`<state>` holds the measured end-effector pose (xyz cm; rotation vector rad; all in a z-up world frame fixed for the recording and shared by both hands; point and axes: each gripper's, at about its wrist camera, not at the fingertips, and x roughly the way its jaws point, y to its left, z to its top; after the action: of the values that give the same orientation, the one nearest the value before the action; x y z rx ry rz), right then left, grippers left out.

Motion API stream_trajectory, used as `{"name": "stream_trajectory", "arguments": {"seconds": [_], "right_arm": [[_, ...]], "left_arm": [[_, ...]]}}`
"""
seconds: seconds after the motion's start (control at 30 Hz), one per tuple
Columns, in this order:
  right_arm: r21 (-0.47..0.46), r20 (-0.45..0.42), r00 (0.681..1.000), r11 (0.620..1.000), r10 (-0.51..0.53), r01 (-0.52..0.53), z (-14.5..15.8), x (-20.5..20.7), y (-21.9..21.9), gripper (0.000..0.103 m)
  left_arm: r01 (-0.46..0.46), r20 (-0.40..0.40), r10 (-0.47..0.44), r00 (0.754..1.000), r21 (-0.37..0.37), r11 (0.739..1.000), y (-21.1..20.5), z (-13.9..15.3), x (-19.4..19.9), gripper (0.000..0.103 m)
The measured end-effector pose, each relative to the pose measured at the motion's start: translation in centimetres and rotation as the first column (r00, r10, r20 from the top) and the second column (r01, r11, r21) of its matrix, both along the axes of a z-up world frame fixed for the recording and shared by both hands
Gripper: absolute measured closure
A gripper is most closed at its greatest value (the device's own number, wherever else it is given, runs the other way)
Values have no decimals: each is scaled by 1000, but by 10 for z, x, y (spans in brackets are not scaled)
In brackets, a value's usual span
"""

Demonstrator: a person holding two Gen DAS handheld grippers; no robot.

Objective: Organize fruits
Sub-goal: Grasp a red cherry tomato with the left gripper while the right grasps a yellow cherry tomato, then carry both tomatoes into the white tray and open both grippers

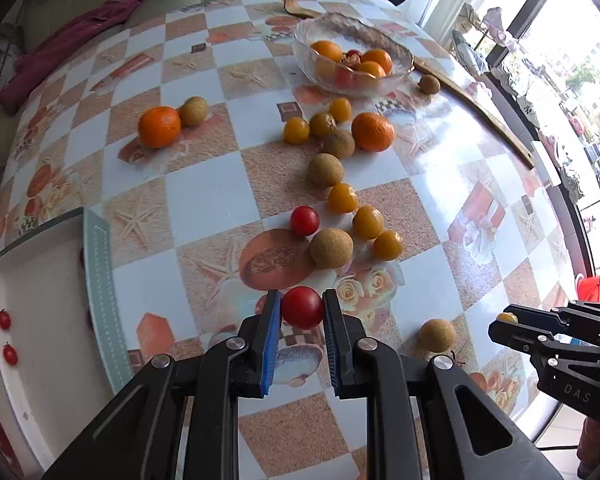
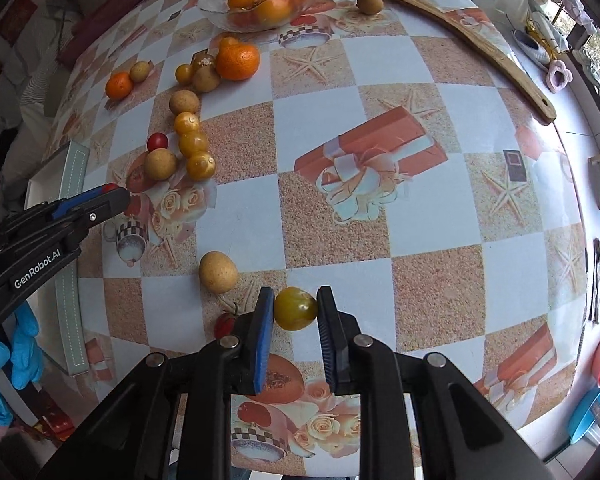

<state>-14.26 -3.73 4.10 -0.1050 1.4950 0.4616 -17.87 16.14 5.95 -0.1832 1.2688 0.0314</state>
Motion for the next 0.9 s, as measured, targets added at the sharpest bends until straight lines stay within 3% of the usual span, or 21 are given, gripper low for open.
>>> {"name": "stream_trajectory", "arguments": {"seconds": [0.37, 0.67, 0.9], "right_arm": [[13, 12, 1000, 1000, 21, -21, 26, -7, 22, 79], [27, 49, 989, 990, 140, -142, 44, -12, 94, 79], [64, 55, 969, 968, 240, -243, 52, -23, 168, 79]], "left_arm": [[-104, 53, 105, 993, -19, 994, 42, 31, -35, 81], [-247, 76, 247, 966, 1, 969, 110, 43, -79, 81], [-348, 62, 345, 936, 36, 937, 165, 34, -113, 81]]}}
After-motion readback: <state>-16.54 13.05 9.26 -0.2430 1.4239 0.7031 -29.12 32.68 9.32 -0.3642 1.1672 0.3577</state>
